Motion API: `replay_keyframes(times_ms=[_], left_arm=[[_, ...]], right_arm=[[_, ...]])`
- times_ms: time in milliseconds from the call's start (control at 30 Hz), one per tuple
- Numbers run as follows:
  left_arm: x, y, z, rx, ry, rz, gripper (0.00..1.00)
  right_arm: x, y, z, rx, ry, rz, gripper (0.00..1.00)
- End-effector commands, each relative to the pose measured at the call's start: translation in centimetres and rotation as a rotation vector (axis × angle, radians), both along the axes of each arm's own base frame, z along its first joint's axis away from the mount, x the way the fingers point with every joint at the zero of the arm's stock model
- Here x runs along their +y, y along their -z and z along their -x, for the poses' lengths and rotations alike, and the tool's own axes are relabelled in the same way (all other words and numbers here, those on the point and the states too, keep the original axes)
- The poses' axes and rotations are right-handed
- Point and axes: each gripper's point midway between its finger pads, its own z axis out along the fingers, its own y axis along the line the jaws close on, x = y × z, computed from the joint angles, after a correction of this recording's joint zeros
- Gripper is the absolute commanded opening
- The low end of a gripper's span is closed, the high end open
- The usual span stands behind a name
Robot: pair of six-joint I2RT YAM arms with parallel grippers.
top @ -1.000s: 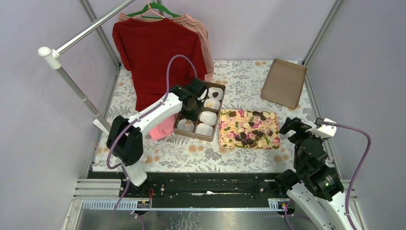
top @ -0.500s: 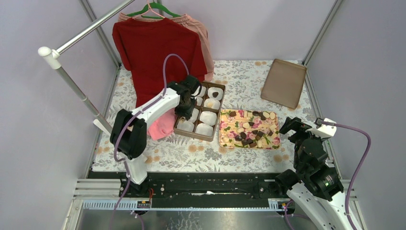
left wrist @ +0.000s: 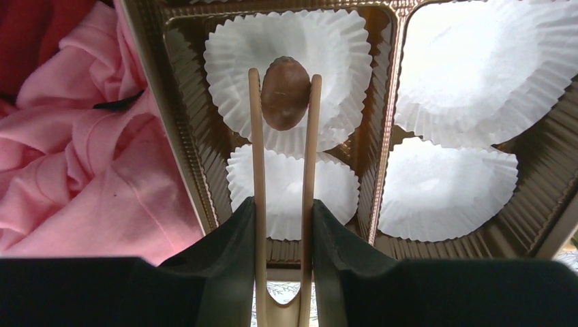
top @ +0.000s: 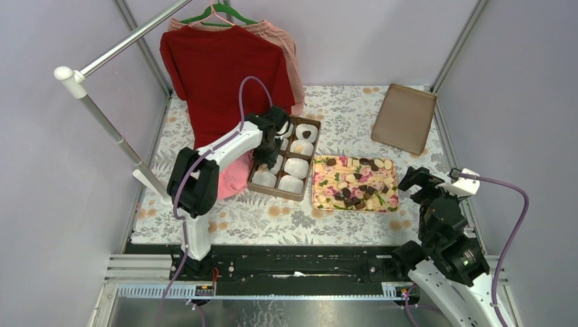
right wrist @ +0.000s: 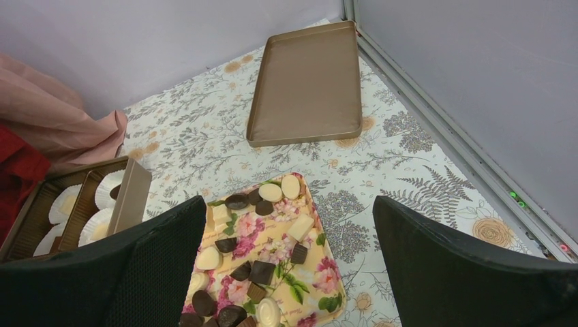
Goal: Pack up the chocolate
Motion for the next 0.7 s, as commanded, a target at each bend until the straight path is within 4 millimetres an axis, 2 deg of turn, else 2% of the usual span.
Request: replay_keyframes(times_ms=[0, 500, 667], left_arm=[[-0.13, 0.18, -1.20, -0.019, -0.003, 0.009, 0.37], [-0.17, 1.08, -0.86, -0.004, -0.002, 0.014, 0.45], [-0.15, 0.23, -0.85, -0.023, -0.002, 0.023, 0.46]], right_arm=[[-0.28, -0.92, 0.07, -0.044, 0.013, -0.015, 1.00], [-0.37, -1.00, 0.18, -0.049, 0.016, -0.018, 1.00], [-0.39, -1.07, 0.23, -0.054, 0.015, -0.021, 1.00]])
